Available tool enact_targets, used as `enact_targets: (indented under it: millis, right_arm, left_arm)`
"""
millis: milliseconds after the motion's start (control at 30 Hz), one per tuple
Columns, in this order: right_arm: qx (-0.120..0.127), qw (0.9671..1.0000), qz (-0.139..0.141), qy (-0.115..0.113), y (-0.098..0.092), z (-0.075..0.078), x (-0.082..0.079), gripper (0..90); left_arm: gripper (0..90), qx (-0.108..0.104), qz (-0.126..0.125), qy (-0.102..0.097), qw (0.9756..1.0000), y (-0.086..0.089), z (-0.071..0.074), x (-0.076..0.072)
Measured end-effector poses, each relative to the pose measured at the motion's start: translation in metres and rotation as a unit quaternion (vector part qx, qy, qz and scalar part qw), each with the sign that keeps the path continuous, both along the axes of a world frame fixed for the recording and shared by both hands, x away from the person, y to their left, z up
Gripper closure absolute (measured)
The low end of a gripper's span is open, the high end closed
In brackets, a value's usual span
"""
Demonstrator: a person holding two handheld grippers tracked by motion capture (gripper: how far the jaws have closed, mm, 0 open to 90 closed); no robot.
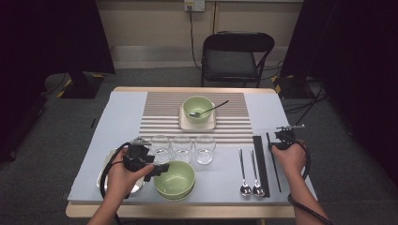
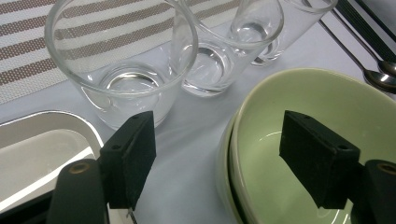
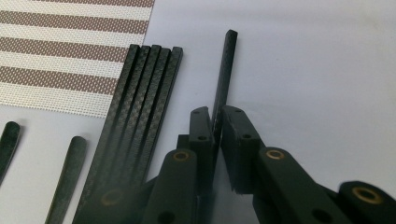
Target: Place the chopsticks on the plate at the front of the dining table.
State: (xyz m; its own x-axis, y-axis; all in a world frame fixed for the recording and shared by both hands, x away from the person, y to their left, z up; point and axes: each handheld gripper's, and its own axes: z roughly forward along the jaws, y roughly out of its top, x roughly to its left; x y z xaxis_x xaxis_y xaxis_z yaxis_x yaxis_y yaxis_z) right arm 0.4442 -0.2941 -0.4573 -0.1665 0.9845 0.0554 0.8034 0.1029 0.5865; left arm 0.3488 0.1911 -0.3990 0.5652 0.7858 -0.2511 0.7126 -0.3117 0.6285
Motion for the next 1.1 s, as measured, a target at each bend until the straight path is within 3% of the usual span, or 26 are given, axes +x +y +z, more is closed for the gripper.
enact_targets:
  millis: [200,300,433,800,1100]
  right_arm:
    - [0.008,0.9999,0.001,-0.007,-0.002,-0.001,-0.002,84.4]
    - [-0.004,0.9999,-0.002,-0.010,0.001,-0.002,-0.002,86.5]
    - [0.022,0.9997,-0.009,-0.008,-0.004,-0.002,-0.002,86.6]
    - [0.034,0.9994,-0.005,0.004,-0.008,0.001,0.001,86.7]
    - [0.047,0.9987,0.004,-0.021,-0.011,0.020,0.003,86.7]
  left_arm:
    - [27.1,-0.001,-0.001,-0.002,1.0000,-0.002,0.001,0.000]
    - [27.0,-0.003,-0.001,0.000,1.0000,-0.002,0.001,0.000]
    - [26.9,-0.002,-0.001,-0.001,1.0000,-0.002,0.001,0.000]
    - [26.4,-0.003,-0.003,0.000,1.0000,-0.002,0.003,0.002]
    - [25.5,-0.010,-0.002,0.001,0.9999,-0.004,0.007,0.002]
